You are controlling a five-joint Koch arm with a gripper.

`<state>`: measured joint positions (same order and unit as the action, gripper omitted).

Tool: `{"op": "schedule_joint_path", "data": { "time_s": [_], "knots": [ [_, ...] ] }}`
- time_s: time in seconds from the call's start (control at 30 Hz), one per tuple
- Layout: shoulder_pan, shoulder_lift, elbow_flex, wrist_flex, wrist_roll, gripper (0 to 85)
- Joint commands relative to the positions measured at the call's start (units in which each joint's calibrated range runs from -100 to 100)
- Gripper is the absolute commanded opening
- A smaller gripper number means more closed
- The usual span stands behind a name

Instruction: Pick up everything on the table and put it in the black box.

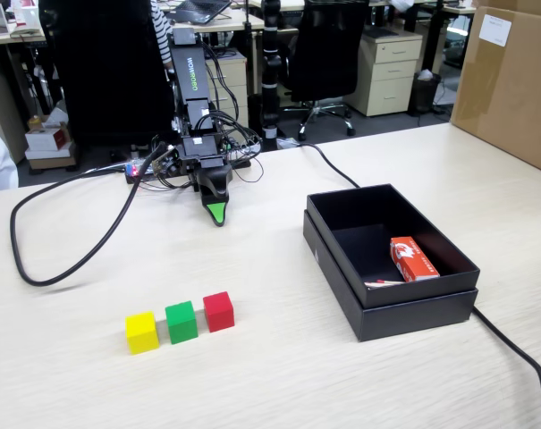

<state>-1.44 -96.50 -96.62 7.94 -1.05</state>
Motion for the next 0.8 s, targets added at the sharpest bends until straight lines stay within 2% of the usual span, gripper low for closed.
{"op": "schedule_joint_path", "data": {
  "time_s": [0.0, 0.77],
  "knots": [
    [0.0, 0.6, -0.7, -1.3, -0.2, 50.1],
    [0.4, 0.4, -0.7, -1.3, 0.0, 50.1]
  ]
}}
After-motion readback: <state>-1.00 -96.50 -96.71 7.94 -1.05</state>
